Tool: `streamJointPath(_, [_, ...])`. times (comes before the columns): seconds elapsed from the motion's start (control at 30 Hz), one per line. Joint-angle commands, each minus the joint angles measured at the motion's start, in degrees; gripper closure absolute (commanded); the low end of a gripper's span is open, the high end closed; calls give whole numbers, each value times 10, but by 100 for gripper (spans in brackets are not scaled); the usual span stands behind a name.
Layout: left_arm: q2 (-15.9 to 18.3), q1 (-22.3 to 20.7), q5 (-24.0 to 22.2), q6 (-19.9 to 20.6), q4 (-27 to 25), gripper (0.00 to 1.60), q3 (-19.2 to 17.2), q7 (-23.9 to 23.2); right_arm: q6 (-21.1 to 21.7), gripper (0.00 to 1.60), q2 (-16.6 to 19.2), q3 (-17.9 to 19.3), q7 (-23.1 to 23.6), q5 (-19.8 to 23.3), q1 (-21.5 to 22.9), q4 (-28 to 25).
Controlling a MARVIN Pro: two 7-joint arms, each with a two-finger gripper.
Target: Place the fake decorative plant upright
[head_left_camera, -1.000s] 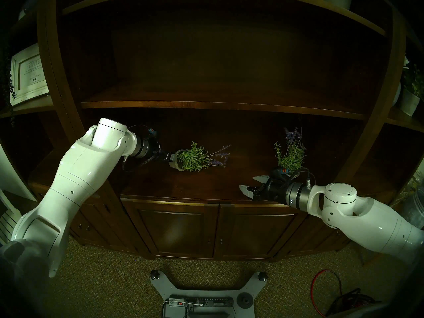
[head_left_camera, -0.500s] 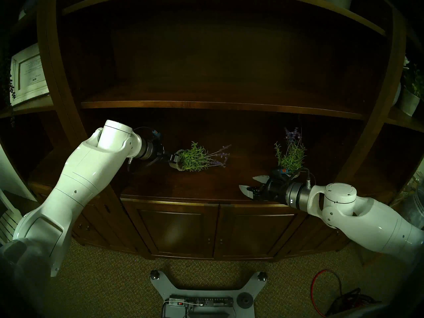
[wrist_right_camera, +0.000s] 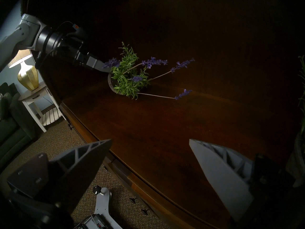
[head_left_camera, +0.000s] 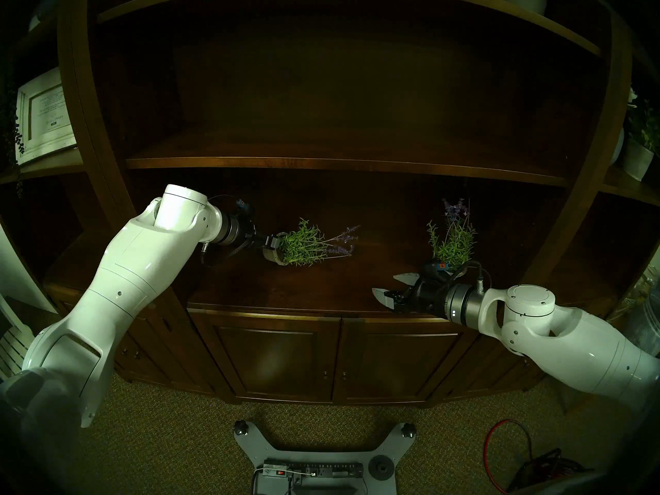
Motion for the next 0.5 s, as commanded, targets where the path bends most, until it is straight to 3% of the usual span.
streamJointPath(0.0, [4, -31, -21, -2, -2, 0, -1, 11, -9, 0, 0, 13, -1, 1, 12, -7])
streamJointPath(0.47, [26, -18, -80, -2, 1, 0, 0, 30, -9, 0, 0, 13, -1, 1, 11, -7])
